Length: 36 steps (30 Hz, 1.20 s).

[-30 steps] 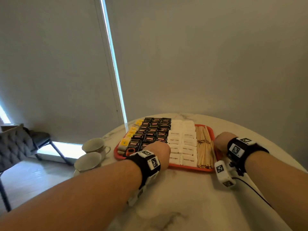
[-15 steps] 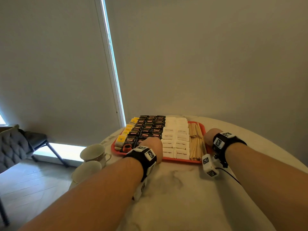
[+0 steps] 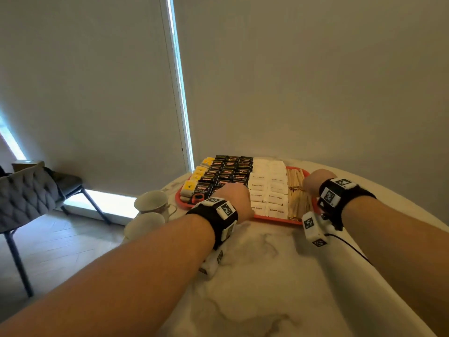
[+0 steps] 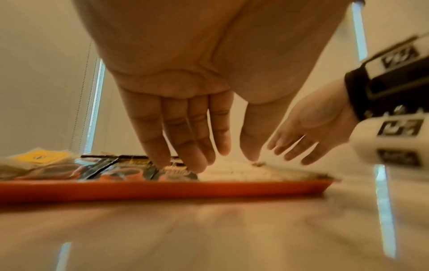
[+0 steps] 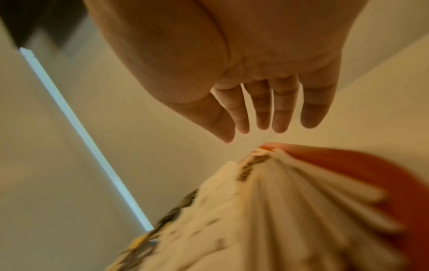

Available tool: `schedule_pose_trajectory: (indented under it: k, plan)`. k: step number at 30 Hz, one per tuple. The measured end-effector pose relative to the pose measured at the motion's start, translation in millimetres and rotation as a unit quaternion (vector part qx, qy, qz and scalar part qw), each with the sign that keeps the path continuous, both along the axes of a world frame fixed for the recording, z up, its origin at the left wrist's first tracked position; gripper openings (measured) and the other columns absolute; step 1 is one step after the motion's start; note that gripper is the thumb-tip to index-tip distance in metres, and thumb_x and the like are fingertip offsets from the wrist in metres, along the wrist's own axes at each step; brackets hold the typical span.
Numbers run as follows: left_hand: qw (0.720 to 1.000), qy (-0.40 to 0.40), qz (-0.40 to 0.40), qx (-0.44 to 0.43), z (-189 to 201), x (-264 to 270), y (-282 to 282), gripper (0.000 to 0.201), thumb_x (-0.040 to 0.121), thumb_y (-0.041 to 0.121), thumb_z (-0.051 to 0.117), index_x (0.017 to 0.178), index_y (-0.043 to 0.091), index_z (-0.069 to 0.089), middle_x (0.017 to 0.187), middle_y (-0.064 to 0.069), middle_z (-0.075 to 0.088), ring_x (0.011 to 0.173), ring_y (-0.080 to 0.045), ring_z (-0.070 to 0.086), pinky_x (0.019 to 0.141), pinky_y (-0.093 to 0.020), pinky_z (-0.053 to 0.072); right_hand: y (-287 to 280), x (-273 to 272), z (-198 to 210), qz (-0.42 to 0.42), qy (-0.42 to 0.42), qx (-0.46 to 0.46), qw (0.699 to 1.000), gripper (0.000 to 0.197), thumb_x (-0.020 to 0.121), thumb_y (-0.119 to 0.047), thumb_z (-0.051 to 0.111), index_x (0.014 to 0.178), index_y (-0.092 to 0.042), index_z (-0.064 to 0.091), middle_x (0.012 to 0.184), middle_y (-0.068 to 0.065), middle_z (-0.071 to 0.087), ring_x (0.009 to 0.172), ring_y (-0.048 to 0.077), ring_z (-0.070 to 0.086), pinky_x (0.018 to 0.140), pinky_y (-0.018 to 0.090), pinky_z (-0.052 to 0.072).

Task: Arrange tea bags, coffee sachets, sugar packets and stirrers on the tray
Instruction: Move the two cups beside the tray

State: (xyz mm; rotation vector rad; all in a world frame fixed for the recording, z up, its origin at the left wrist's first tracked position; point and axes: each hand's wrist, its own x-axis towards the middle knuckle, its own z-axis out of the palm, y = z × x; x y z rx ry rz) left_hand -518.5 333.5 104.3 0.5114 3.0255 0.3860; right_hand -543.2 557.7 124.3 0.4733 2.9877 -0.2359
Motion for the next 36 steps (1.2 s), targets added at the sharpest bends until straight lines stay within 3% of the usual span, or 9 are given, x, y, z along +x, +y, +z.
schedule_pose_trajectory:
  k: [2,6,9,11,14,20,26,34,36]
  plan:
    - [0.997,0.015,-0.002,0.076,17.6,21.6,-10.2,0.016,0.093,0.037,0.074,0.1,0.022,0.074,0.095,0.006,0.07,0.091,-0.013,0.066,0.084,-0.032,0.057,-12.5,-1.7,3.5,0.016,0.073,-0.037,0.997,0.021,0.102,-0.016,0.051,0.109,0.0,0.064,0.111,0.008,0.065,0.1,0.026,0.062,0.08,0.033,0.052]
    - [0.972,0.065,0.01,0.228,44.3,70.2,-61.7,0.017,0.096,0.038,0.07,0.081,0.031,0.07,0.079,0.011,0.068,0.077,-0.006,0.064,0.071,-0.029,0.052,-82.4,23.7,13.1,0.069,0.11,-0.211,0.969,0.009,0.097,-0.021,0.063,0.098,-0.024,0.071,0.099,-0.003,0.069,0.096,0.019,0.066,0.084,0.035,0.058]
    - [0.937,0.109,0.085,0.322,50.5,104.4,-124.6,0.022,0.093,0.036,0.074,0.075,0.024,0.07,0.066,0.008,0.067,0.06,-0.002,0.061,0.063,-0.028,0.051,-144.1,47.3,11.1,0.162,0.077,-0.294,0.939,0.01,0.096,-0.018,0.063,0.098,-0.021,0.072,0.085,-0.001,0.072,0.072,0.01,0.067,0.058,0.022,0.054]
    - [0.928,0.132,0.137,0.321,44.8,121.9,-164.6,0.025,0.089,0.038,0.078,0.074,0.02,0.07,0.063,0.006,0.066,0.056,-0.003,0.057,0.06,-0.026,0.048,-179.6,55.8,3.3,0.209,0.042,-0.302,0.929,0.009,0.098,-0.022,0.062,0.102,-0.021,0.07,0.085,0.002,0.072,0.065,0.01,0.064,0.054,0.021,0.054]
    - [0.923,0.132,0.2,0.302,23.9,140.5,-213.4,0.04,0.076,0.046,0.087,0.07,0.017,0.06,0.056,0.007,0.05,0.053,-0.006,0.044,0.057,-0.025,0.04,-225.5,57.6,-8.4,0.239,0.01,-0.301,0.923,0.014,0.099,-0.031,0.06,0.11,-0.022,0.063,0.091,0.005,0.072,0.071,0.015,0.067,0.062,0.03,0.06]
    - [0.946,0.048,0.23,0.223,-23.3,142.2,-241.1,0.052,0.07,0.066,0.084,0.078,0.021,0.057,0.07,0.004,0.053,0.064,-0.011,0.047,0.059,-0.025,0.037,-269.4,49.1,-16.6,0.198,-0.005,-0.338,0.92,0.023,0.103,-0.035,0.052,0.123,-0.024,0.051,0.097,0.009,0.069,0.075,0.021,0.07,0.052,0.028,0.056]
    - [0.935,0.061,0.228,0.264,-32.3,127.5,-262.5,0.021,0.088,0.038,0.076,0.077,0.023,0.067,0.07,0.002,0.067,0.069,-0.015,0.065,0.073,-0.038,0.062,-287.4,42.6,-24.4,0.165,-0.011,-0.354,0.921,0.023,0.107,-0.031,0.048,0.119,-0.015,0.059,0.091,0.008,0.069,0.068,0.018,0.065,0.046,0.024,0.051]
    - [0.915,-0.046,0.211,0.34,-34.4,112.6,-275.7,0.012,0.1,0.03,0.067,0.097,0.018,0.07,0.077,-0.003,0.075,0.063,-0.015,0.066,0.071,-0.035,0.062,-305.5,39.2,-27.9,0.109,-0.043,-0.411,0.904,0.033,0.107,-0.027,0.047,0.124,-0.002,0.061,0.081,0.008,0.063,0.062,0.019,0.063,0.044,0.026,0.055]
    - [0.9,-0.086,0.207,0.374,-32.3,111.6,-275.3,0.014,0.102,0.026,0.064,0.097,0.014,0.07,0.079,-0.006,0.072,0.065,-0.017,0.063,0.07,-0.036,0.061,-302.7,36.1,-31.9,0.132,-0.014,-0.411,0.902,0.031,0.104,-0.021,0.052,0.123,0.001,0.062,0.079,0.008,0.066,0.061,0.019,0.067,0.052,0.03,0.058]
